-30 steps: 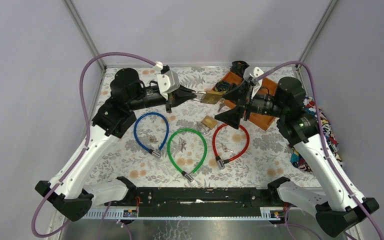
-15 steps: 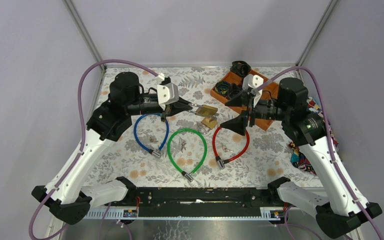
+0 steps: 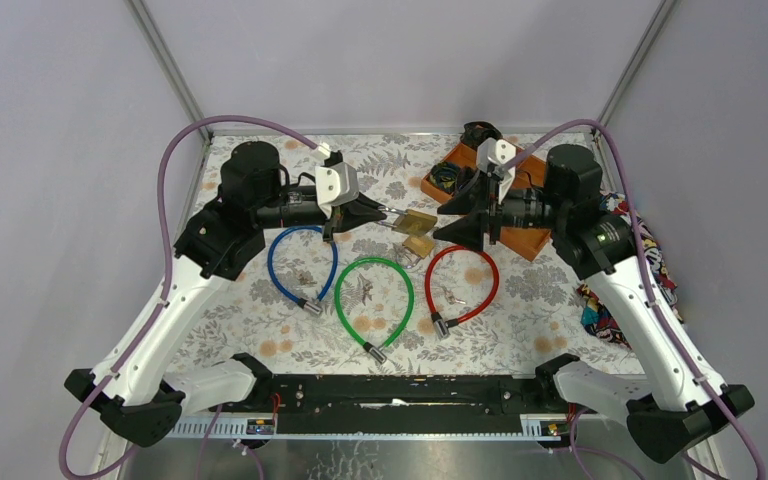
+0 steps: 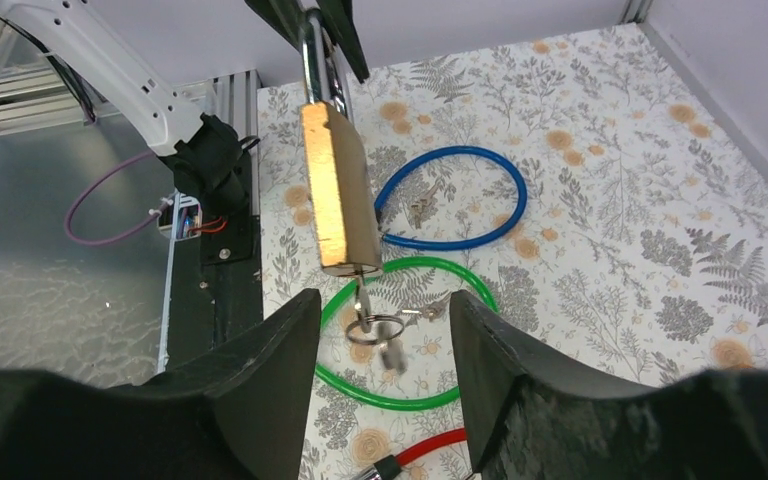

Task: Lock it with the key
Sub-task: Lock the lock.

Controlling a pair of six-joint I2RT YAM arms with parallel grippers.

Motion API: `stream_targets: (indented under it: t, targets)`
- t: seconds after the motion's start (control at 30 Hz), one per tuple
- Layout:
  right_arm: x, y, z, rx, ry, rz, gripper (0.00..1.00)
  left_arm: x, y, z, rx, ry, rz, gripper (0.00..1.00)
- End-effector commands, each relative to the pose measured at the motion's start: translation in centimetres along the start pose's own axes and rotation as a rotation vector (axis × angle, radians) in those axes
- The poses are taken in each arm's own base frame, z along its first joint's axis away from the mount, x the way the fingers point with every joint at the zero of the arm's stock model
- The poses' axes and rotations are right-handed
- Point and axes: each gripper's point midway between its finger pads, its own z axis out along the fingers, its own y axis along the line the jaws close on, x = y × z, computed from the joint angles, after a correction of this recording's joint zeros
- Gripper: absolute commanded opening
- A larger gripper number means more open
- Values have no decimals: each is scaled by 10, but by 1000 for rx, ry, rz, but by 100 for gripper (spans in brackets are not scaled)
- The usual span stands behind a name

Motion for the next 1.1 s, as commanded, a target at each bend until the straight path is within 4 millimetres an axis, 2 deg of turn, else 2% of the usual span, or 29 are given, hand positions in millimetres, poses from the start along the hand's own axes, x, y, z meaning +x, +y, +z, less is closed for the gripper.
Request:
stream_targets:
  t: [0.0,0.1,0.37,0.43,0.53,0.6,0.63,0.77,0.9,1.07]
  targets:
    - [-5,-2,4,-28,-11,-17,57,-53,7,-8,-27,-139,119,0]
    - [2,-1,5,-40,1,-6,56,-53,7,-7,-27,-143,116,0]
    - [6,4,13,-75,1,5,32,-53,7,-6,-24,-148,115,0]
    - [11,4,16,-77,21,2,31,-53,9,-6,-30,-147,117,0]
    - [16,5,18,-79,44,7,35,-55,9,-6,-31,-149,117,0]
    - [16,5,19,-74,45,5,35,-54,8,-6,-27,-149,115,0]
    - [14,5,19,-69,40,1,33,-53,9,-6,-28,-147,112,0]
    - [11,2,17,-35,38,-8,0,-54,8,-7,-30,-148,115,0]
    - [15,-6,11,38,55,-41,0,-48,13,-11,-64,-104,162,0]
    - [45,-35,-7,205,136,-38,0,-38,48,-32,-202,-19,277,0]
